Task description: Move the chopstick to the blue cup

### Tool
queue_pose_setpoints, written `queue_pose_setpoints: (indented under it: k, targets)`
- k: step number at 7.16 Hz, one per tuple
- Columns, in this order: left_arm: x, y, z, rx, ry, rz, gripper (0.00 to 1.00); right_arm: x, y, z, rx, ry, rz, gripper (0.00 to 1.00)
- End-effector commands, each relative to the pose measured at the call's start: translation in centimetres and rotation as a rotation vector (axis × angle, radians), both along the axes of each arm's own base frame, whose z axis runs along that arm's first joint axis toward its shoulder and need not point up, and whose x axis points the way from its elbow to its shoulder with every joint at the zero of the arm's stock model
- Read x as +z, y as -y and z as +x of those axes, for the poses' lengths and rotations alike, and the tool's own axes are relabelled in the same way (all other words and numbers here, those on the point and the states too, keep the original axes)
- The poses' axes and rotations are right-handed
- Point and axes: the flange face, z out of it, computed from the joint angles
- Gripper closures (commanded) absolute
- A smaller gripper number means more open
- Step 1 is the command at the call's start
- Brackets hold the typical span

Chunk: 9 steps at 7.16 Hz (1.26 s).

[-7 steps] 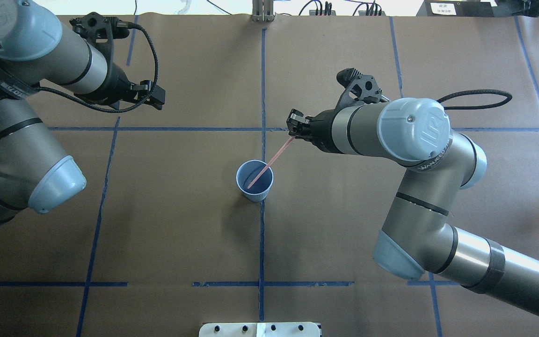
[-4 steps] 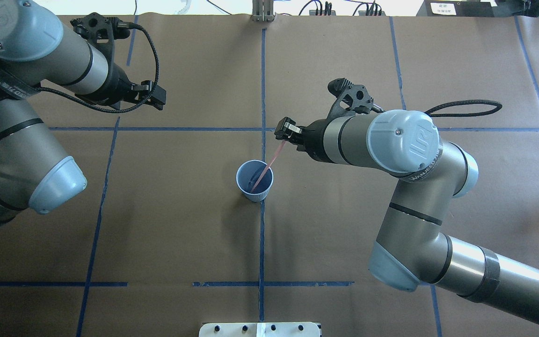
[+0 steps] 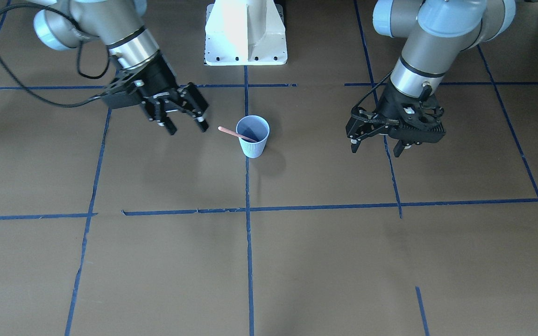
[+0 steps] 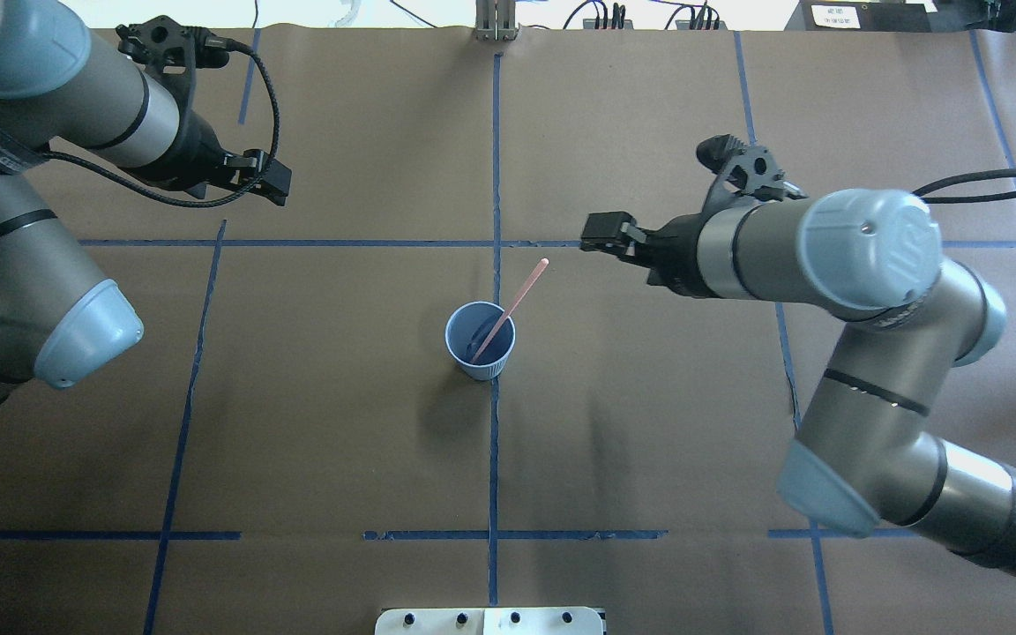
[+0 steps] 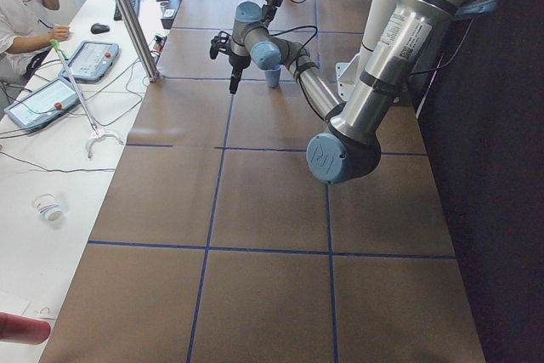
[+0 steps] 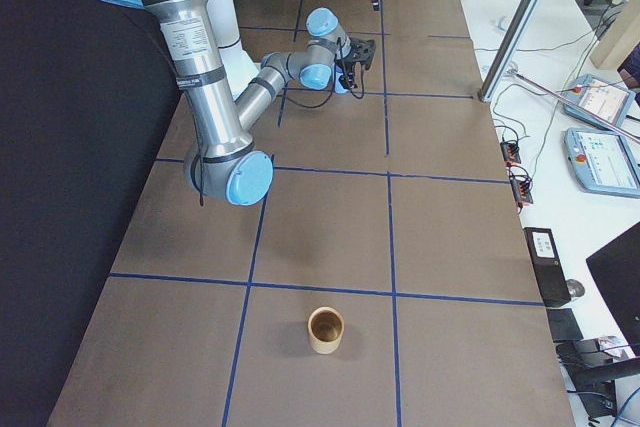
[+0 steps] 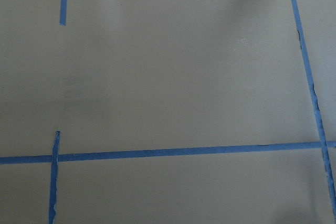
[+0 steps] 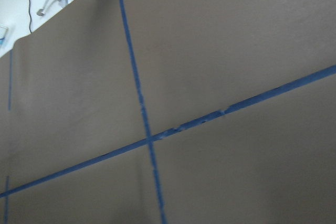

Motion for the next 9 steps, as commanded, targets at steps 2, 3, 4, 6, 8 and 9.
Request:
queue_pose_setpoints:
  k: [2,3,4,6,8,9]
  targets:
    - [7.6,2.4,-9.6,0.122,0.077,0.072,0.0,16.3,4.6,16.4,-0.169,-0.289,0.102,0.0]
    - [12.0,3.4,-14.3,0.164,0.142,0.115,0.0,21.8,7.2,21.4,-0.226,-0.34,0.111,0.0]
    - [15.8,4.8,-18.9,0.21,0.195,0.156,0.0,28.3,9.1,25.7,-0.293,-0.407,0.134,0.0]
    - [22.7,7.0,-28.9,0.283,0.184,0.157,0.0,37.3,10.5,36.8,-0.351,-0.422,0.169,0.0]
    - [27.6,7.6,-34.4,0.312,0.211,0.166,0.0,43.6,9.0,43.7,-0.415,-0.457,0.179,0.0]
    - [30.1,7.4,-36.8,0.335,0.218,0.161,0.0,44.5,8.4,45.9,-0.472,-0.478,0.205,0.0]
